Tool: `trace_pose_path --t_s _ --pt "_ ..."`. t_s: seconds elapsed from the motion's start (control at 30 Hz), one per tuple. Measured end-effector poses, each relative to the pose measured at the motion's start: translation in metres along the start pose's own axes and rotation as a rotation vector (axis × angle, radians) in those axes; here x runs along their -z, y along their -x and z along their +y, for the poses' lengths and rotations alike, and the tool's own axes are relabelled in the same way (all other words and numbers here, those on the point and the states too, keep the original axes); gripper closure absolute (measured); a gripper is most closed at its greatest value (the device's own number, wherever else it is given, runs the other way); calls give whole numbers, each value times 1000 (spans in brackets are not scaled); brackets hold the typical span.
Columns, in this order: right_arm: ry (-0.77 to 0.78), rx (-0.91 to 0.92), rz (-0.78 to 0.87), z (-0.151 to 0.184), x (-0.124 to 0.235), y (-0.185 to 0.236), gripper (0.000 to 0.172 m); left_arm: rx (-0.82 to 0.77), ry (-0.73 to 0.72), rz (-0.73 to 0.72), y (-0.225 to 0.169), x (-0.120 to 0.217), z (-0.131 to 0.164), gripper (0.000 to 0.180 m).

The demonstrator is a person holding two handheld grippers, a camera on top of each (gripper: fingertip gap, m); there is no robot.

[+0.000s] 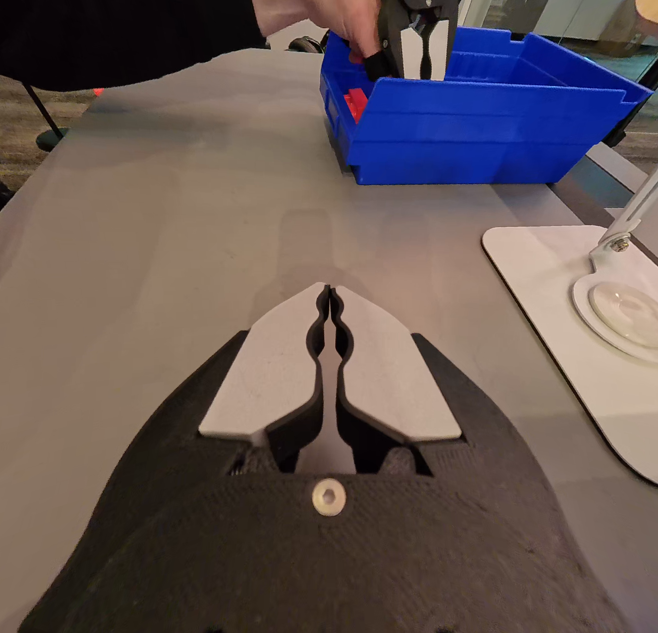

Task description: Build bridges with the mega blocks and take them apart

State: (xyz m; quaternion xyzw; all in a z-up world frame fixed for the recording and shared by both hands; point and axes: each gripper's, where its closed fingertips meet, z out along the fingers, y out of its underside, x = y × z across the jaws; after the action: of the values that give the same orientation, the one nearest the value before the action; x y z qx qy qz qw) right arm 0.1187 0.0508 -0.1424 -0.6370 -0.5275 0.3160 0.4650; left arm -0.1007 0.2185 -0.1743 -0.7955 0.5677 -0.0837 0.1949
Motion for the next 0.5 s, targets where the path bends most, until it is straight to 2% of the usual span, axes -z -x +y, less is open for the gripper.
trace_pose_path --t_s 0.1,0.17,0.3,0.4,0.5 --pt "1 -2 8 1 1 -2 172 7 -18 -12 0 1 0 179" --pt "-13 -5 13 -1 3 -4 172 26 -49 -72 7 7 2 179" --pt "-33 -21 19 -4 4 -6 170 86 -209 -178 18 34 -6 179" --pt "-72 -30 38 -11 7 -9 167 156 -462 -186 18 73 -24 179" --pt "-201 -86 77 -34 13 -17 157 196 -825 -49 -16 125 -54 180"
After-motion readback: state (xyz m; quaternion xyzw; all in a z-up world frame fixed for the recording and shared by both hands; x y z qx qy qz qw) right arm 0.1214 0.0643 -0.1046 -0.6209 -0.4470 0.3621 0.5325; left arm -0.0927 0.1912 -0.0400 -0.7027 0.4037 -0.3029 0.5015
